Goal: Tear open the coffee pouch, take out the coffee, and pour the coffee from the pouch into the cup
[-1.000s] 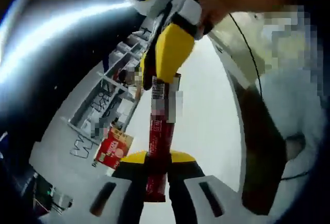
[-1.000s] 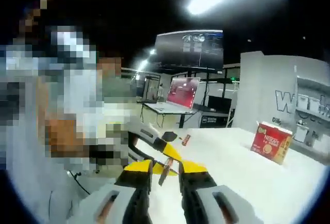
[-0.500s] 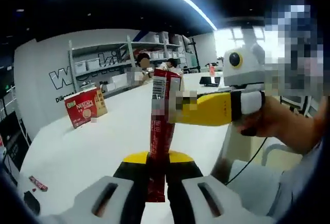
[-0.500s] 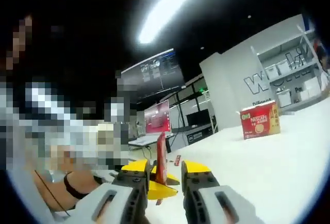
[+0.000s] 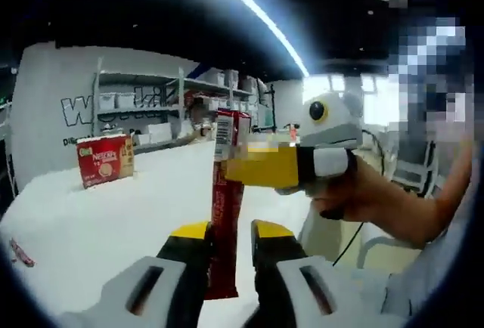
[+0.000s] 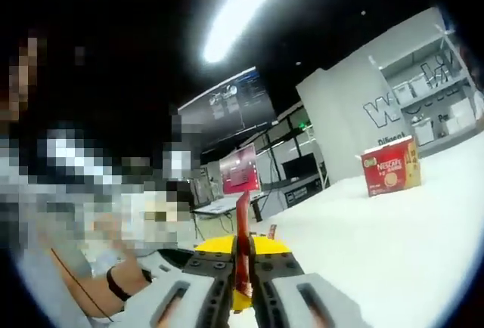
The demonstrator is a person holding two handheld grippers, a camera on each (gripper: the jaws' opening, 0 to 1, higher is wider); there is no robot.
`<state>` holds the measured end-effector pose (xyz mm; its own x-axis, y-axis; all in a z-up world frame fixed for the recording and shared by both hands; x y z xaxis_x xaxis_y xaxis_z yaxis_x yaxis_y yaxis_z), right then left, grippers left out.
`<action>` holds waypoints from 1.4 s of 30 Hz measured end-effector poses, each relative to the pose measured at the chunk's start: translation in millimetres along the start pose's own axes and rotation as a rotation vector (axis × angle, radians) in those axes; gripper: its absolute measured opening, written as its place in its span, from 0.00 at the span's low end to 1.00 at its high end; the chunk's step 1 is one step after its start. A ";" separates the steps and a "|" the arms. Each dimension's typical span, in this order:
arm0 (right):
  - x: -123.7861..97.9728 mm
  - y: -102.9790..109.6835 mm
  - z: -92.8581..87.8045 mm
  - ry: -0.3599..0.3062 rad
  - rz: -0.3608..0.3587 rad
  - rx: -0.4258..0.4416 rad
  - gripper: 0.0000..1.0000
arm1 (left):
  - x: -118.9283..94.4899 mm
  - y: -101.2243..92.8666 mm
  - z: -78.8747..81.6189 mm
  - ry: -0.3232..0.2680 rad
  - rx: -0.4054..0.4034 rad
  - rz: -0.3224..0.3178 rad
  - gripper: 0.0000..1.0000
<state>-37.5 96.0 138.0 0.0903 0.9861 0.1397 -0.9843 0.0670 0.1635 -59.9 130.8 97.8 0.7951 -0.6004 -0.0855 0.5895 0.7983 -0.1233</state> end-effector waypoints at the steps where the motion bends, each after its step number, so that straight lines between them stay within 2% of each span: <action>1: -0.2 1.6 0.3 0.004 0.015 0.005 0.07 | -0.8 -0.1 0.1 -0.006 -0.016 -0.009 0.26; 2: -0.5 3.1 0.5 0.008 0.030 0.009 0.07 | -1.7 -0.2 0.1 -0.012 -0.032 -0.019 0.25; 3: -0.6 14.1 3.7 0.029 0.148 0.048 0.07 | -6.8 -4.2 2.5 -0.035 -0.108 -0.084 0.25; 4: -0.7 14.7 8.9 0.022 0.173 0.051 0.07 | -10.4 -3.5 3.0 -0.046 -0.117 -0.103 0.25; 8: -0.5 15.1 16.5 0.042 0.202 0.034 0.07 | -14.8 -6.0 3.5 -0.048 -0.120 -0.124 0.24; 11: -1.2 18.2 20.6 0.041 0.238 0.040 0.07 | -17.7 -16.4 7.4 -0.069 -0.137 -0.180 0.22; 15: -5.7 27.5 27.8 0.028 0.339 0.136 0.06 | -23.8 -30.2 14.4 -0.104 -0.170 -0.286 0.22; 17: -6.1 28.2 28.5 0.028 0.348 0.149 0.06 | -25.3 -31.8 15.4 -0.110 -0.176 -0.304 0.22; 19: -6.0 30.3 29.0 0.028 0.355 0.156 0.06 | -26.2 -31.4 16.4 -0.123 -0.199 -0.316 0.22; 21: -6.2 36.4 30.6 0.015 0.378 0.151 0.06 | -28.2 -34.9 20.0 -0.160 -0.237 -0.356 0.21; 23: -6.8 42.3 31.9 -0.001 0.404 0.156 0.06 | -30.6 -35.7 21.1 -0.182 -0.298 -0.388 0.17; 25: -7.9 50.0 31.0 -0.003 0.434 0.159 0.06 | -33.1 -37.2 20.4 -0.179 -0.341 -0.425 0.13; 29: -7.9 57.4 28.7 0.012 0.447 0.133 0.07 | -32.4 -35.1 18.6 -0.166 -0.321 -0.424 0.12; 32: -6.6 51.0 25.6 0.021 0.407 0.031 0.09 | -29.9 -28.6 17.3 -0.131 -0.306 -0.387 0.12; 33: -6.4 50.3 25.0 0.022 0.400 0.014 0.13 | -29.6 -26.7 16.4 -0.124 -0.299 -0.376 0.12; 34: -6.8 43.7 20.6 0.059 0.375 -0.037 0.19 | -28.4 -19.0 13.0 -0.082 -0.244 -0.324 0.12; 36: -8.5 45.3 16.0 0.112 0.379 -0.064 0.29 | -29.0 -15.7 10.4 -0.038 -0.199 -0.294 0.12; 37: -9.8 46.7 13.4 0.144 0.386 -0.088 0.29 | -29.4 -13.2 8.5 -0.005 -0.161 -0.271 0.12; 38: -11.6 43.4 11.2 0.198 0.362 -0.171 0.30 | -30.5 -11.7 6.7 0.039 -0.097 -0.250 0.12; 39: -12.7 35.8 11.9 0.224 0.350 -0.210 0.31 | -30.8 -11.4 6.2 0.052 -0.081 -0.246 0.12; 40: -14.0 32.6 12.2 0.254 0.340 -0.246 0.32 | -31.3 -8.2 4.5 0.113 -0.020 -0.217 0.12; 42: -15.8 24.2 13.2 0.298 0.326 -0.302 0.34 | -32.0 -2.5 3.1 0.183 0.067 -0.177 0.12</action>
<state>-60.8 80.0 152.6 -0.2311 0.9607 -0.1538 -0.9580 -0.2522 -0.1362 -86.4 148.2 103.9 0.6433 -0.7249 -0.2466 0.7302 0.6777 -0.0872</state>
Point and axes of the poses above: the point that each gripper's makers call its tool centre point, and the gripper's own axes: x roughly forward along the fingers, y roughly to its left, z roughly out of its top, the point moved 3 cm from there along -x, roughly backward along the fingers, and after that the axes turned 5 degrees about -x, right-handed, at the moved point
